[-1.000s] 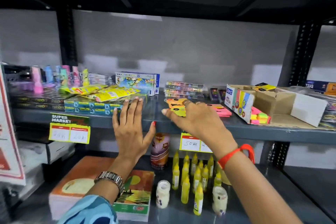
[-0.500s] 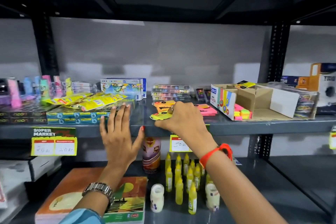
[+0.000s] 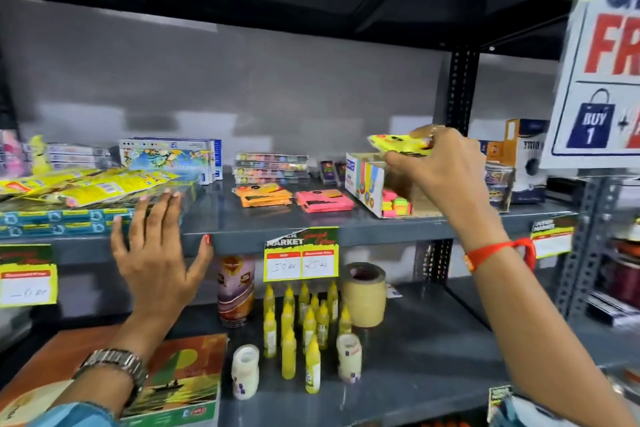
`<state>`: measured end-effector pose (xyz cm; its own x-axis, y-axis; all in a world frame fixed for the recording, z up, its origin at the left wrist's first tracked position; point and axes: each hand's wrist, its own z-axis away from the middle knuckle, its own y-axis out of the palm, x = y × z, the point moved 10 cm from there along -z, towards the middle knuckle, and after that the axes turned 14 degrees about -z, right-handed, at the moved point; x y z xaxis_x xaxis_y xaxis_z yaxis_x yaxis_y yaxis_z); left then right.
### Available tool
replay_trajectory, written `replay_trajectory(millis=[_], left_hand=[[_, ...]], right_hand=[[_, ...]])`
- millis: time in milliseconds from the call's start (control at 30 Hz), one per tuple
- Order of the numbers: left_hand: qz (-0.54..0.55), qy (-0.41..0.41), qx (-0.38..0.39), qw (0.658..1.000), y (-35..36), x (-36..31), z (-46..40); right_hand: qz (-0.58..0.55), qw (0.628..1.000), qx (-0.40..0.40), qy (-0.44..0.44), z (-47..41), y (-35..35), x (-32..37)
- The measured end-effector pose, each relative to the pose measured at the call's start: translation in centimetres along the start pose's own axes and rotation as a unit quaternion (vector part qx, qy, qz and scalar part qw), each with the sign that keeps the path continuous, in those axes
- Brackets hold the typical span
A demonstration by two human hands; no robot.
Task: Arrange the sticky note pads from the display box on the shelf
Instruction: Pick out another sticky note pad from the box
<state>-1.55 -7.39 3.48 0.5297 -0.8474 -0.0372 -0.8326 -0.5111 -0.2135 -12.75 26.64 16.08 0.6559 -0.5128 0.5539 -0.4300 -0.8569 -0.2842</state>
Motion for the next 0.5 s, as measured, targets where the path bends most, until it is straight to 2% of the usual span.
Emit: replay_trajectory(millis=[167,500], left_hand=[[0.004,-0.011,-0.003,1.0,-0.1,0.1,0.1],[-0.015,-0.016,-0.013,1.0,-0.1,0.1,0.0]], right_hand=[[0.047,0.996,-0.041,0.065,-1.0,-1.8,-6.5],[0.126,0.988,0.033,0.08,0.3,2.5,-11.4]])
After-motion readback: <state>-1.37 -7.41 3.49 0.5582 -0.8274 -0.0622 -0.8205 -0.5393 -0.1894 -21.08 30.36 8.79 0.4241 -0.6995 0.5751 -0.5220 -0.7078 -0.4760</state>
